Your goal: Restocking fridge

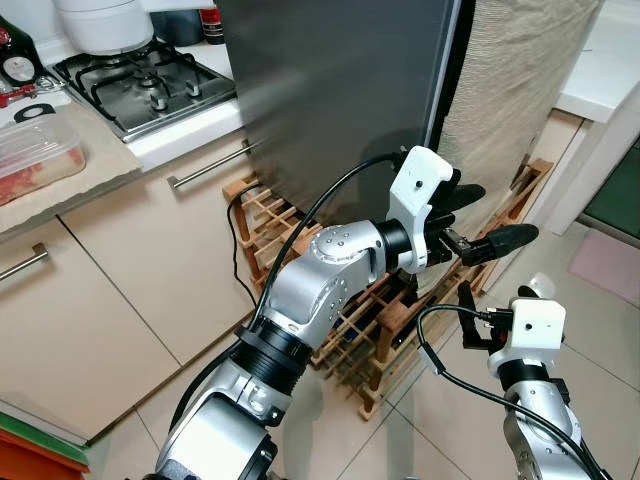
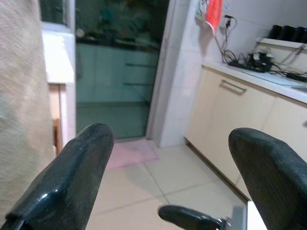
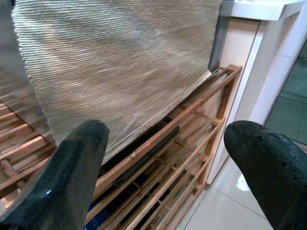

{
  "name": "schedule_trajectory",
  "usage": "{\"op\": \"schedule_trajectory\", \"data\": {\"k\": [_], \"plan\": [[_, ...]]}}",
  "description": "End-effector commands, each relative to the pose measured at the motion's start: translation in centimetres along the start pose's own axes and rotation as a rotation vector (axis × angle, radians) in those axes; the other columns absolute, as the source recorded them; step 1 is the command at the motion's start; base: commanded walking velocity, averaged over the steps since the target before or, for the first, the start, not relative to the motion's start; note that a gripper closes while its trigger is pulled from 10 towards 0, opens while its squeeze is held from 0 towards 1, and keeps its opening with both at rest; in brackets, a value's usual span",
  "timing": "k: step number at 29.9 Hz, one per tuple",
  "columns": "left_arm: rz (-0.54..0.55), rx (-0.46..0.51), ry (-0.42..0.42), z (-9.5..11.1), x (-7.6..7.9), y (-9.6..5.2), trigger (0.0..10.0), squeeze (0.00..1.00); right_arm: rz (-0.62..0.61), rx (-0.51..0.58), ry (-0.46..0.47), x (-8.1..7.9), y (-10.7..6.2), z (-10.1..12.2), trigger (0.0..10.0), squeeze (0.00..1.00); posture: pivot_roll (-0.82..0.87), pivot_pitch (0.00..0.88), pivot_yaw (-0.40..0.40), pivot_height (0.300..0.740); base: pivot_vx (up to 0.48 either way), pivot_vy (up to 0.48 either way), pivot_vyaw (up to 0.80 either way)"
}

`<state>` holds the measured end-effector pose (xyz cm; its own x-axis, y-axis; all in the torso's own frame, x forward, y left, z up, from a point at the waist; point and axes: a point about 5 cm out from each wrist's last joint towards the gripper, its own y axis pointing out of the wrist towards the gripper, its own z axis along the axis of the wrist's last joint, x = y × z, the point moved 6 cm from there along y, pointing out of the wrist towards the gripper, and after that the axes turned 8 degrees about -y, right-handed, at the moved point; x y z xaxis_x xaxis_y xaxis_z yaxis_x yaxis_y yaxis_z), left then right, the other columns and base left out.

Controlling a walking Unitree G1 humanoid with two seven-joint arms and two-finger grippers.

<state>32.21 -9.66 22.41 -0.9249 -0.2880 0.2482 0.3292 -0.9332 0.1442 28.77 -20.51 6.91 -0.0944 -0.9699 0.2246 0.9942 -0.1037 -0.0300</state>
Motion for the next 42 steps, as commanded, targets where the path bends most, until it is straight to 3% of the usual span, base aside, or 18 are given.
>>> {"op": "schedule_trajectory", "data": {"k": [1,2,3,5,6,7,9,10,13,14,15,16,19,37,39,42], "plan": [[-0.042,0.080,0.010,1.9,2.1,1.6,10.0,0.00,-0.002,0.004,0.011,-0.2,0.3,0.1,10.0,0.00,-0.11,0.042,0.057,0.736,0.000,0.000,0.00],[0.053,0.100,0.013,2.0,0.0,0.4,10.0,0.00,-0.007,0.017,0.015,-0.3,0.5,0.7,10.0,0.00,-0.10,0.036,0.062,0.736,0.000,0.000,0.00],[0.053,0.100,0.013,2.0,0.0,0.4,10.0,0.00,-0.007,0.017,0.015,-0.3,0.5,0.7,10.0,0.00,-0.10,0.036,0.062,0.736,0.000,0.000,0.00],[0.186,0.114,0.029,1.8,-3.0,-2.2,10.0,0.00,-0.013,0.037,0.021,-0.3,0.7,1.4,10.0,0.00,-0.09,0.033,0.062,0.736,0.000,0.000,0.00],[0.186,0.114,0.029,1.8,-3.0,-2.2,10.0,0.00,-0.013,0.037,0.021,-0.3,0.7,1.4,10.0,0.00,-0.09,0.033,0.062,0.736,0.000,0.000,0.00],[0.263,0.116,0.038,1.5,-4.7,-4.5,10.0,0.00,-0.014,0.043,0.021,-0.2,0.7,1.6,10.0,0.00,-0.08,0.030,0.059,0.736,0.000,0.000,0.00],[0.330,0.116,0.096,1.4,-5.9,-6.2,10.0,0.00,-0.015,0.044,0.019,-0.1,0.6,1.6,10.0,0.00,-0.08,0.031,0.059,0.736,0.000,0.000,0.00],[0.397,0.110,0.099,1.1,-7.1,-7.7,10.0,0.00,-0.017,0.044,0.017,0.0,0.5,1.5,10.0,0.00,-0.06,0.027,0.057,0.736,0.000,0.000,0.00],[0.466,0.125,0.084,0.9,-8.3,-9.5,10.0,0.00,-0.021,0.044,0.012,0.1,0.4,1.4,10.0,0.00,-0.06,0.023,0.055,0.736,0.000,0.000,0.00],[0.502,0.134,0.074,0.6,-8.8,-10.6,10.0,0.00,-0.023,0.045,0.010,0.2,0.4,1.5,10.0,0.00,-0.06,0.022,0.055,0.736,0.000,0.000,0.00],[0.569,0.128,0.102,-0.1,-9.6,-12.7,10.0,0.00,-0.030,0.048,0.007,0.4,0.4,1.5,10.0,0.00,-0.05,0.015,0.053,0.736,0.000,0.000,0.00],[0.597,0.114,0.131,-0.5,-9.8,-13.5,10.0,0.00,-0.034,0.049,0.005,0.5,0.4,1.5,10.0,0.00,-0.05,0.015,0.053,0.736,0.000,0.000,0.00],[0.645,0.093,0.134,-1.5,-10.2,-14.8,10.0,0.00,-0.044,0.049,0.000,0.7,0.6,1.5,10.0,0.00,-0.04,0.008,0.052,0.736,0.000,-0.160,0.00],[0.708,0.119,0.134,-1.3,-11.4,-13.2,10.0,0.00,-0.054,0.061,-0.010,0.7,1.2,2.0,10.0,0.00,-0.06,0.006,0.059,0.736,0.016,-0.452,0.00],[0.741,0.121,0.089,-1.5,-12.0,-13.4,10.0,0.00,-0.054,0.061,-0.010,0.7,1.2,2.0,10.0,0.00,-0.06,0.006,0.059,0.736,0.000,0.000,0.00],[0.751,0.115,0.142,-0.7,-12.4,-13.1,10.0,0.00,-0.051,0.061,-0.010,0.6,1.3,2.1,10.0,0.00,-0.06,0.014,0.057,0.736,0.000,0.000,0.00]]}}
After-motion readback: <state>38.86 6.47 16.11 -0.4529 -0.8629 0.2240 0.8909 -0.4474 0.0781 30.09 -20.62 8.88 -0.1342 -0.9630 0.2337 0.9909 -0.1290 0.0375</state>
